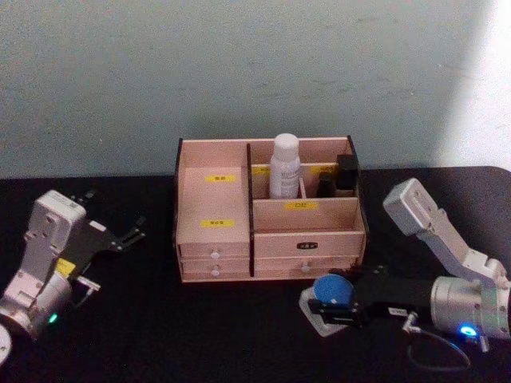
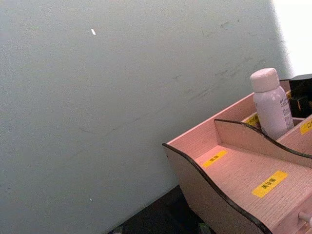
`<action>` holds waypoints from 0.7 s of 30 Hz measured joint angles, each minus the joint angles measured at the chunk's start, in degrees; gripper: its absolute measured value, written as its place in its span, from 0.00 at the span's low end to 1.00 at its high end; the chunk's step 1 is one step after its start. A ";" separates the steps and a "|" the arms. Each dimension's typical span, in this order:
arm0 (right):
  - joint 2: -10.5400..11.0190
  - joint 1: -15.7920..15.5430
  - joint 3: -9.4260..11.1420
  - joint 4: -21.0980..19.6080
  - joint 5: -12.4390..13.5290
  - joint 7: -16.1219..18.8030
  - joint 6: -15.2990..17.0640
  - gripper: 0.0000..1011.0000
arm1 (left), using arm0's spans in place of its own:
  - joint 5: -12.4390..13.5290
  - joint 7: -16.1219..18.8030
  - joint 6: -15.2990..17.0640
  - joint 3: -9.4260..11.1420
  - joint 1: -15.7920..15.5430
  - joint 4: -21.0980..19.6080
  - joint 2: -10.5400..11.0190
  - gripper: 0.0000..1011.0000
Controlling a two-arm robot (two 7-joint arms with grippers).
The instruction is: Pick up the facial cleanser and watermelon frost from the table and place them into the tiered storage box.
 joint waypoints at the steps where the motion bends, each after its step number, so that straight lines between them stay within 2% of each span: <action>1: -0.32 0.64 -0.29 0.00 0.03 0.21 -0.11 0.72 | 0.00 0.00 0.00 0.00 0.00 0.00 0.00 0.99; 14: -3.70 6.25 -2.17 0.95 0.68 1.15 -0.61 0.72 | 0.00 0.00 0.00 0.00 0.00 0.00 0.00 0.99; 21: -7.49 10.48 -3.57 4.10 1.10 0.50 -0.30 0.72 | 0.00 0.00 0.00 0.00 0.00 0.00 0.00 0.99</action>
